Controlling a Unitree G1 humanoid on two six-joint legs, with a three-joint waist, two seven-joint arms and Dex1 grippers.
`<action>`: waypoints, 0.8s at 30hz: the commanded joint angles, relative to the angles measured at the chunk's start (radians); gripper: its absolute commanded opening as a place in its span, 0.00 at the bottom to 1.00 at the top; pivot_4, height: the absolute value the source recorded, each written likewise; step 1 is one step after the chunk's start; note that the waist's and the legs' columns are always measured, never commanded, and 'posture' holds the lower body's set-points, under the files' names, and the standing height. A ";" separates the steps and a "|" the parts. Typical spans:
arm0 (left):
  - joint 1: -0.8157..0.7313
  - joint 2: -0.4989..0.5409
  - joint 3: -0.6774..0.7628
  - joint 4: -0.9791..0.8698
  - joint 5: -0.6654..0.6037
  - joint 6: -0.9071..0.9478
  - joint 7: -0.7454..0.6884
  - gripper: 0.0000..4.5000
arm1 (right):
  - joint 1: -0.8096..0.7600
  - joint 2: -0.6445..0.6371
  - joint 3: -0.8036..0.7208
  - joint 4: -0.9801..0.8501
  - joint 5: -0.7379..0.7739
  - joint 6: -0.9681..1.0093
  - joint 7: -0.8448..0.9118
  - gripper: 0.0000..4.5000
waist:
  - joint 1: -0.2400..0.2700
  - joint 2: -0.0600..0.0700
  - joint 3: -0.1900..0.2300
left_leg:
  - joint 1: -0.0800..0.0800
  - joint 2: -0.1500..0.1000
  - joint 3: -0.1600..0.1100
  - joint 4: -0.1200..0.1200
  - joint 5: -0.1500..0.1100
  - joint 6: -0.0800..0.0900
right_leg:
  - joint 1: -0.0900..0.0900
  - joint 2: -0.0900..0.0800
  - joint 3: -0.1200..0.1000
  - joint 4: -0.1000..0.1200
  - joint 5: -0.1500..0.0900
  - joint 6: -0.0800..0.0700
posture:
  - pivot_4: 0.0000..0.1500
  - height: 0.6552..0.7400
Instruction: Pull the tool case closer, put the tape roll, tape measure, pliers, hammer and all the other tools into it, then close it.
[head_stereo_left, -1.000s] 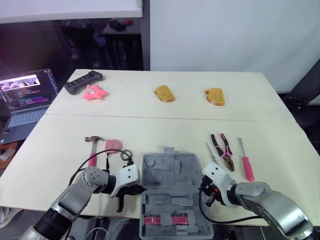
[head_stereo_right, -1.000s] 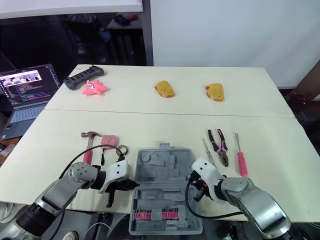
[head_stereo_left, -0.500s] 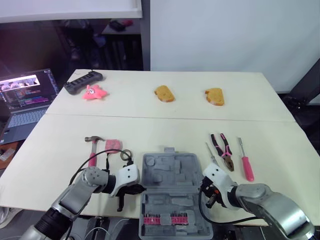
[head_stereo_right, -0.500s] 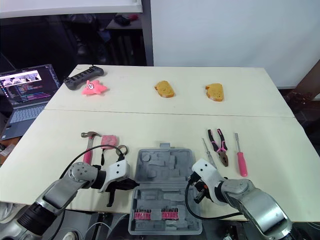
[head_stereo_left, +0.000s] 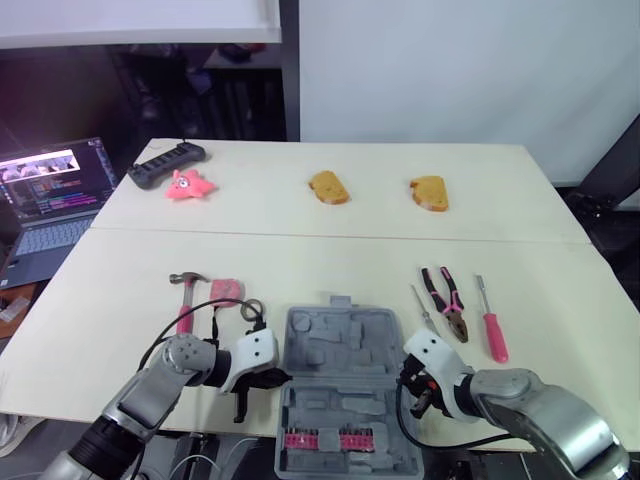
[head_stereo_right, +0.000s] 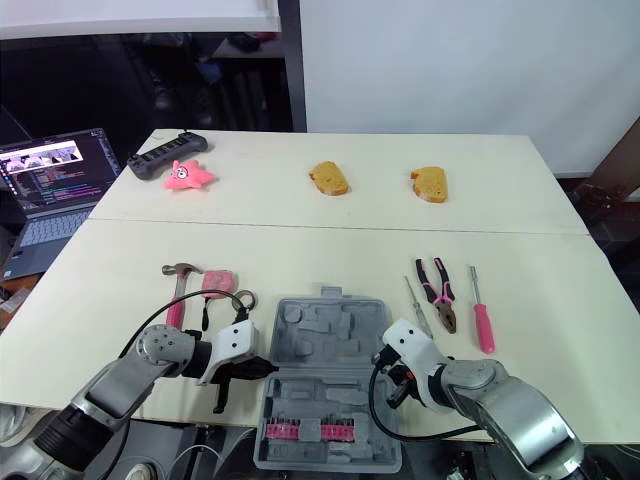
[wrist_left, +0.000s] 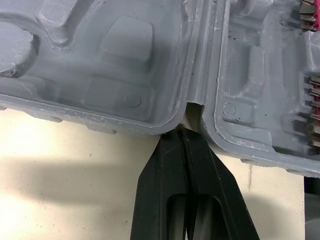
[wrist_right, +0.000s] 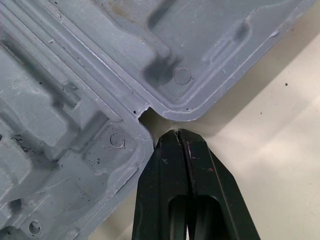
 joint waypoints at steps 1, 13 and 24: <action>-0.012 0.050 0.089 0.015 -0.039 -0.001 -0.010 0.00 | 0.047 -0.045 -0.100 -0.025 0.014 -0.054 0.032 0.01 | 0.000 0.000 0.000 | 0.000 0.000 0.000 0.000 0.000 0.000 | 0.000 0.000 0.000 0.000 0.000 0.000 | 1.00 1.00; 0.070 0.392 0.610 0.227 -0.318 0.043 -0.218 0.00 | 0.488 -0.081 -0.922 0.032 0.104 -0.600 0.472 0.01 | 0.000 0.000 0.013 | -0.001 0.000 0.001 -0.001 -0.001 0.002 | -0.001 0.000 -0.001 0.000 0.000 0.000 | 1.00 1.00; 0.047 0.496 0.688 0.894 -0.177 -0.289 -0.171 0.74 | 0.678 -0.035 -1.147 0.327 0.081 -0.825 0.623 0.61 | -0.020 -0.002 0.015 | 0.002 0.002 0.006 -0.001 -0.002 0.003 | -0.001 0.000 0.004 -0.001 0.000 -0.002 | 1.00 1.00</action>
